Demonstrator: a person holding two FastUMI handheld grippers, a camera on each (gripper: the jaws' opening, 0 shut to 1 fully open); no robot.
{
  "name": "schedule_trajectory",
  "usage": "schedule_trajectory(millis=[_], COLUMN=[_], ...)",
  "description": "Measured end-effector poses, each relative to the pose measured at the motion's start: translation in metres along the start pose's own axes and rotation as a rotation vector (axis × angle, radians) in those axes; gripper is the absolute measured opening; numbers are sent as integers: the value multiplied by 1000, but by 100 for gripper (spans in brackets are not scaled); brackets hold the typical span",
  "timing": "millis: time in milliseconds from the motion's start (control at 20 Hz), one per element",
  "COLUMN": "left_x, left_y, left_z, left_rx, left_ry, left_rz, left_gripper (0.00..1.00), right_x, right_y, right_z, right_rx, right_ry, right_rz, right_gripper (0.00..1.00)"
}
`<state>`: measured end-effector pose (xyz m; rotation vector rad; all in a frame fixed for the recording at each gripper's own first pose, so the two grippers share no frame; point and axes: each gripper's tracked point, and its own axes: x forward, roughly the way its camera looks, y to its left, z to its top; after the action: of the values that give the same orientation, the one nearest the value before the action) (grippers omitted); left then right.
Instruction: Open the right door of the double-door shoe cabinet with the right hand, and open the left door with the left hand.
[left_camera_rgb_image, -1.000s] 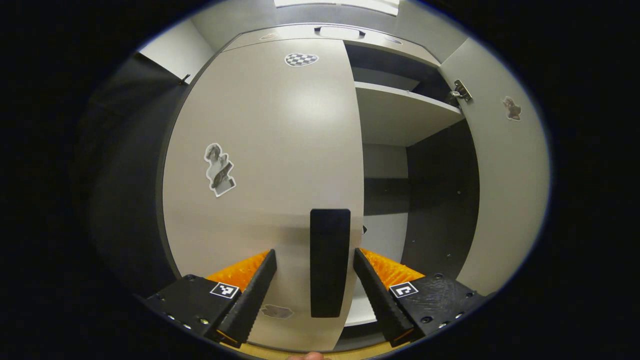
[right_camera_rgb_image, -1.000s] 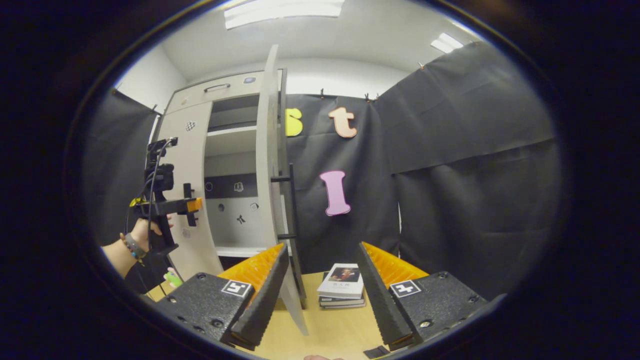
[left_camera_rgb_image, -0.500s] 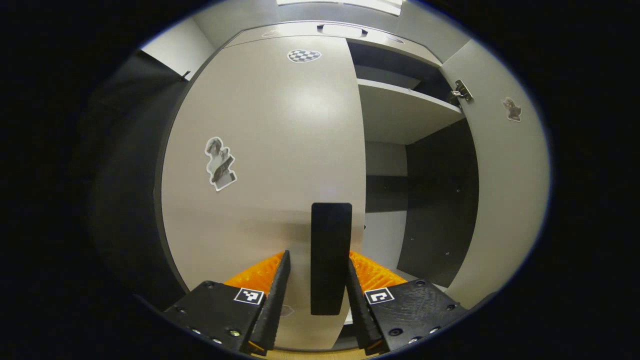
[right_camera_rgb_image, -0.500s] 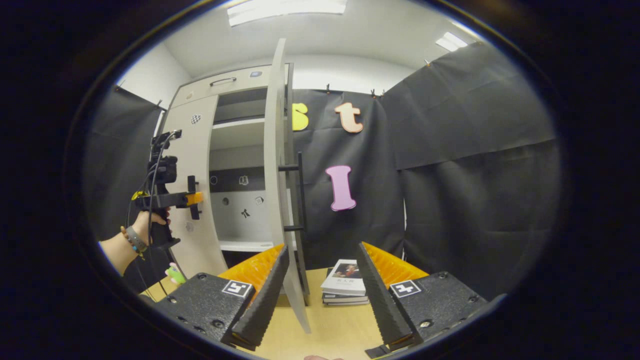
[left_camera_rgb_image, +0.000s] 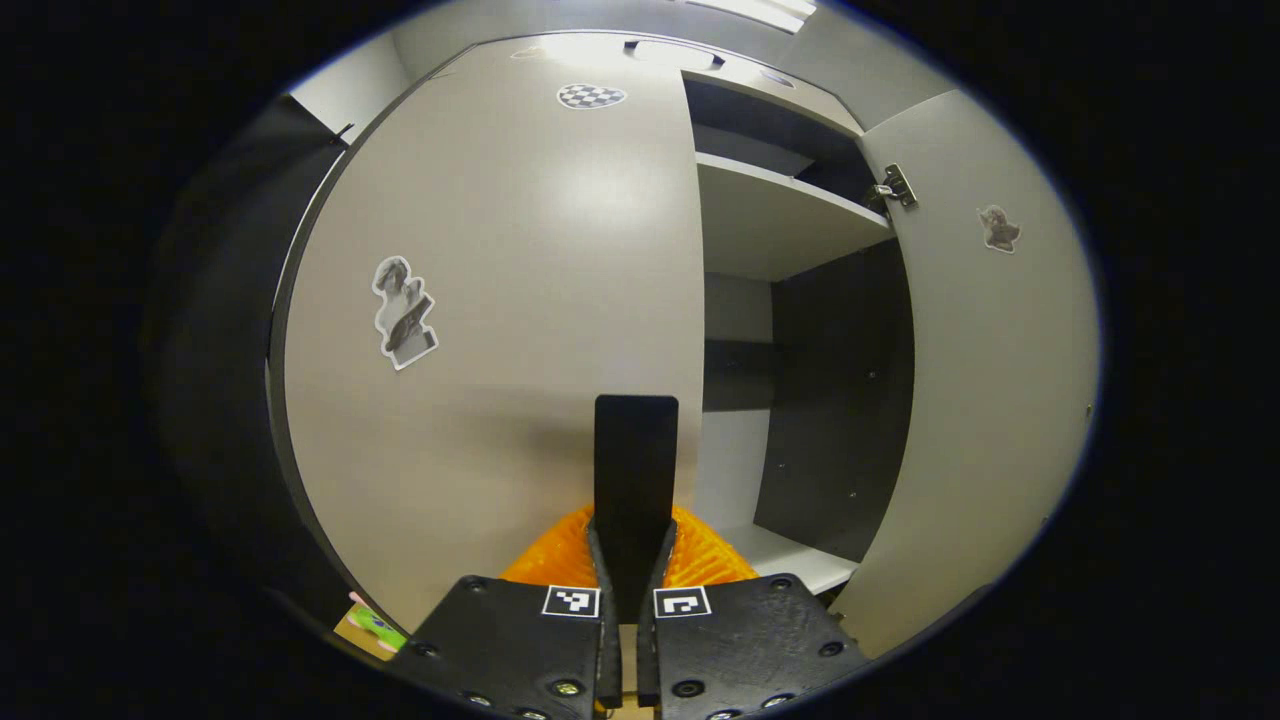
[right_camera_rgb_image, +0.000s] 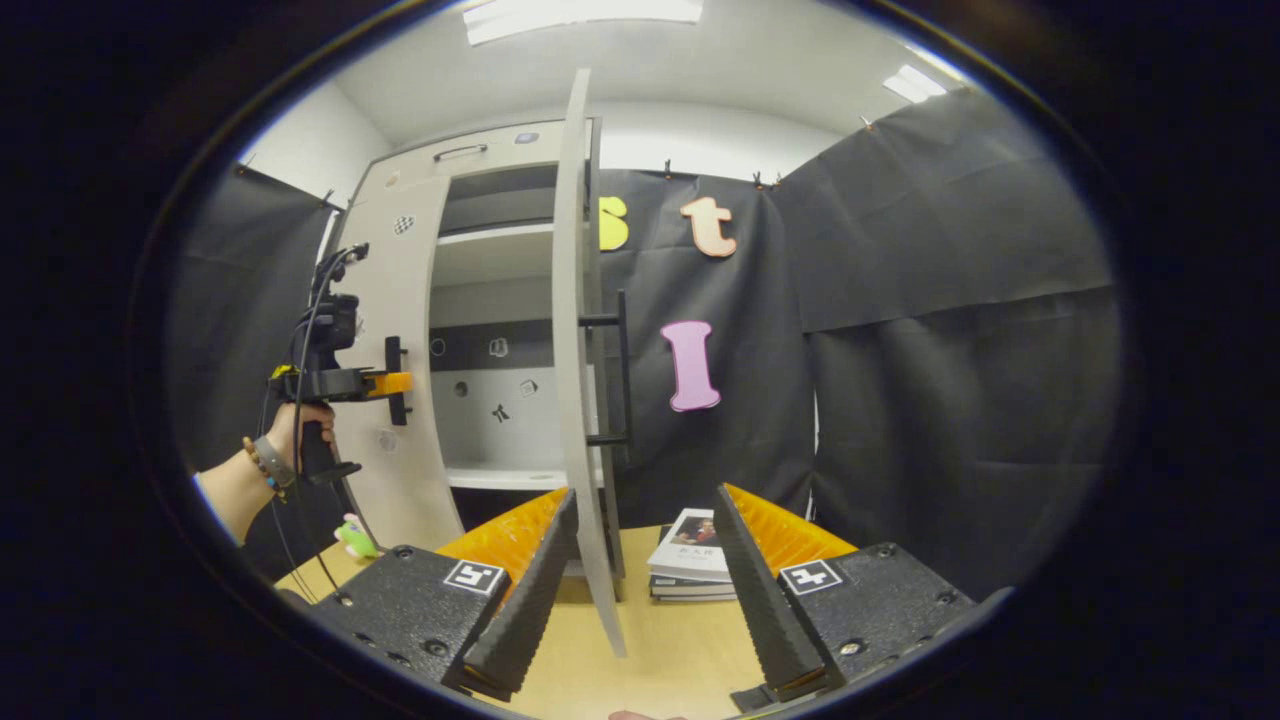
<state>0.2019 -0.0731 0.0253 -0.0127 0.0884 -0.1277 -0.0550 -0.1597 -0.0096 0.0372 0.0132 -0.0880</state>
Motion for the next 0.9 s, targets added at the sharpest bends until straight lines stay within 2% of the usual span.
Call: schedule_trajectory(millis=[350, 500, 900], left_x=[-46, -64, -112], left_y=[8, 15, 51], left_z=[4, 3, 9], left_rx=[65, 63, 53], left_ry=[1, 21, -21], left_rz=[-14, -11, 59], left_gripper=[5, 5, 5], right_x=[-9, -10, -5], right_y=[11, 17, 39], right_z=[-2, 3, 5], right_rx=[-42, -50, -41], right_ry=[-7, -23, -50], right_rz=[9, 16, 40], right_gripper=[86, 86, 86])
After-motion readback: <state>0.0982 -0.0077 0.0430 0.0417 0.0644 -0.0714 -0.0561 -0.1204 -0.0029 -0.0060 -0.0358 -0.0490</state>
